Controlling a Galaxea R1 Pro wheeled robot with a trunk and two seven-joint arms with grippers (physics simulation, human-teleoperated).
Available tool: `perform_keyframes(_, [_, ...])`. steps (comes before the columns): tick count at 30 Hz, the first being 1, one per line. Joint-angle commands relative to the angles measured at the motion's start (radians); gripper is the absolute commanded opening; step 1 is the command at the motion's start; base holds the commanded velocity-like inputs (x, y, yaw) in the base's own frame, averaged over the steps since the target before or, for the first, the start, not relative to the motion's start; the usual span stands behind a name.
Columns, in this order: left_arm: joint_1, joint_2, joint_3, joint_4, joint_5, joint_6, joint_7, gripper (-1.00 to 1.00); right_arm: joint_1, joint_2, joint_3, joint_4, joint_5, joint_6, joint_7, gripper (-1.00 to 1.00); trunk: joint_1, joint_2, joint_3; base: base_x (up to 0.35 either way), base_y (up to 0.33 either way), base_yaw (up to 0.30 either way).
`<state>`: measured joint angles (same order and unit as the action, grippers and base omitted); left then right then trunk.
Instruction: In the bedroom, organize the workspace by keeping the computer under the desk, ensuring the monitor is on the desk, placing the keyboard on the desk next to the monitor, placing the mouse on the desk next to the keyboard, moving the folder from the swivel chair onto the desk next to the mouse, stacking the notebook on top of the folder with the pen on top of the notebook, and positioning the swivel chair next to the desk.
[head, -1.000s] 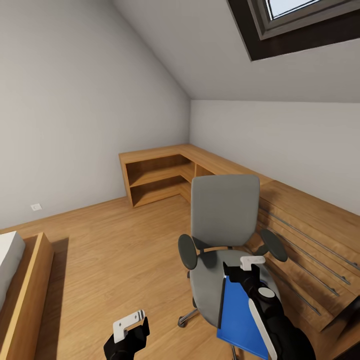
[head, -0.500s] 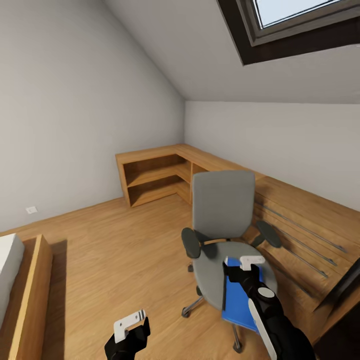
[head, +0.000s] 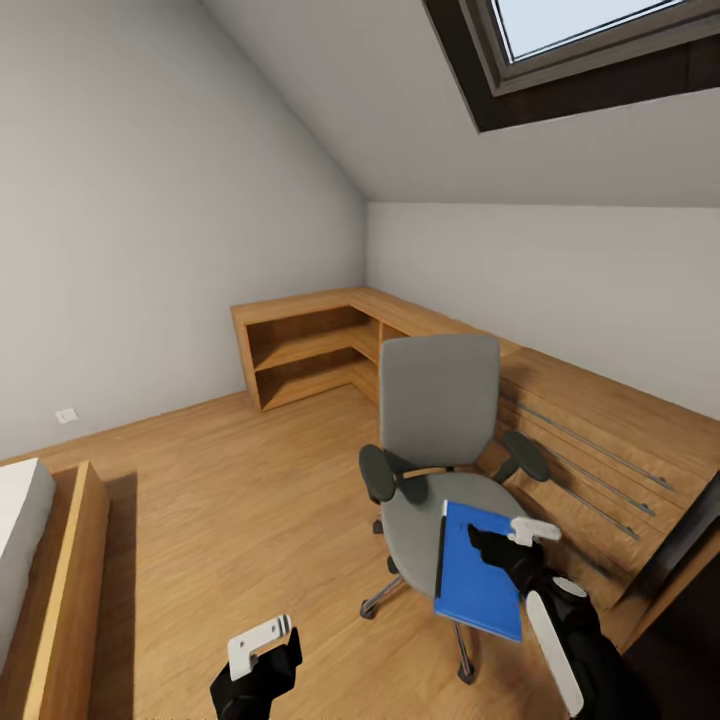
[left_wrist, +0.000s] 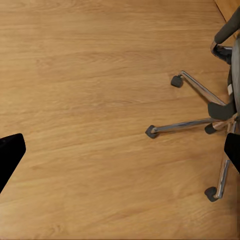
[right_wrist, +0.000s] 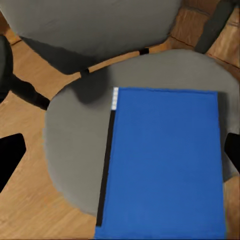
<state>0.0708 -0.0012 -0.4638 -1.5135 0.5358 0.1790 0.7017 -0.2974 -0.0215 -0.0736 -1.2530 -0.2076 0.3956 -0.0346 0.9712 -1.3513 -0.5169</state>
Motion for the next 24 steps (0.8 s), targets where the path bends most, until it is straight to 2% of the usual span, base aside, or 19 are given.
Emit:
perform_keyframes(1, [0.000,0.000,-0.001,-0.003,0.003,0.005,0.005,1.00,0.000,-0.007,-0.014,-0.001,-0.036,0.016,0.002,1.00,0.004,-0.008,-0.004,-0.004,-0.003,0.000])
perform_keyframes(2, [0.000,0.000,-0.001,-0.005,0.004,0.005,0.005,1.00,0.000,-0.021,-0.039,0.001,-0.086,0.042,0.013,1.00,0.008,-0.015,-0.007,-0.003,-0.002,0.000])
perform_keyframes(3, [0.000,0.000,-0.002,-0.006,0.004,0.005,0.006,1.00,0.000,-0.028,-0.050,0.003,-0.112,0.057,0.021,1.00,0.012,-0.022,-0.010,-0.002,-0.002,0.000])
perform_keyframes(4, [0.000,0.000,-0.003,-0.007,0.004,0.005,0.006,1.00,-0.001,-0.042,-0.068,0.009,-0.166,0.087,0.040,1.00,0.015,-0.029,-0.013,-0.002,-0.001,0.000])
perform_keyframes(5, [0.000,0.000,-0.003,-0.007,0.004,0.005,0.006,1.00,0.000,-0.050,-0.076,0.012,-0.195,0.101,0.052,1.00,0.019,-0.036,-0.017,-0.001,-0.001,0.000])
perform_keyframes(6, [0.000,0.000,-0.003,-0.007,0.005,0.005,0.006,1.00,-0.001,-0.066,-0.091,0.022,-0.251,0.129,0.077,1.00,0.023,-0.043,-0.020,0.000,0.000,0.000])
perform_keyframes(7, [0.000,-0.001,-0.004,-0.007,0.005,0.005,0.006,1.00,-0.001,-0.075,-0.098,0.028,-0.280,0.142,0.090,1.00,0.027,-0.050,-0.023,0.000,0.000,0.000])
perform_keyframes(9, [0.000,-0.002,-0.005,-0.005,0.005,0.005,0.007,1.00,-0.001,-0.109,-0.126,0.058,-0.397,0.193,0.132,1.00,0.035,-0.064,-0.029,0.000,0.000,0.000])
perform_keyframes(11, [0.000,-0.003,-0.006,-0.004,0.005,0.006,0.008,1.00,-0.001,-0.122,-0.139,0.072,-0.458,0.215,0.148,1.00,0.042,-0.078,-0.035,0.000,0.000,0.000])
perform_keyframes(13, [0.000,-0.009,-0.007,0.004,0.005,0.005,0.007,1.00,-0.001,-0.144,-0.152,0.090,-0.571,0.251,0.167,1.00,0.050,-0.092,-0.042,0.000,0.000,0.000])
perform_keyframes(15, [0.000,-0.016,-0.009,0.012,0.003,0.004,0.007,1.00,-0.001,-0.158,-0.157,0.095,-0.621,0.267,0.173,1.00,0.058,-0.106,-0.048,0.000,0.000,0.000])
perform_keyframes(17, [0.000,-0.033,-0.010,0.027,0.001,0.004,0.006,1.00,0.000,-0.182,-0.162,0.105,-0.703,0.286,0.181,1.00,0.065,-0.120,-0.054,0.000,0.000,0.000])
perform_keyframes(20, [0.000,-0.041,-0.014,0.032,0.000,0.005,0.004,1.00,0.000,-0.191,-0.167,0.131,-0.732,0.286,0.189,1.00,0.077,-0.141,-0.064,0.000,0.000,0.000])
perform_keyframes(22, [0.000,-0.044,-0.045,0.046,0.001,0.006,0.003,1.00,0.000,-0.195,-0.176,0.148,-0.740,0.273,0.195,1.00,0.084,-0.155,-0.070,0.000,0.000,0.000])
perform_keyframes(24, [0.000,-0.044,-0.053,0.054,0.001,0.007,0.002,1.00,0.000,-0.196,-0.183,0.149,-0.741,0.270,0.198,1.00,0.092,-0.169,-0.076,0.000,0.000,0.000])
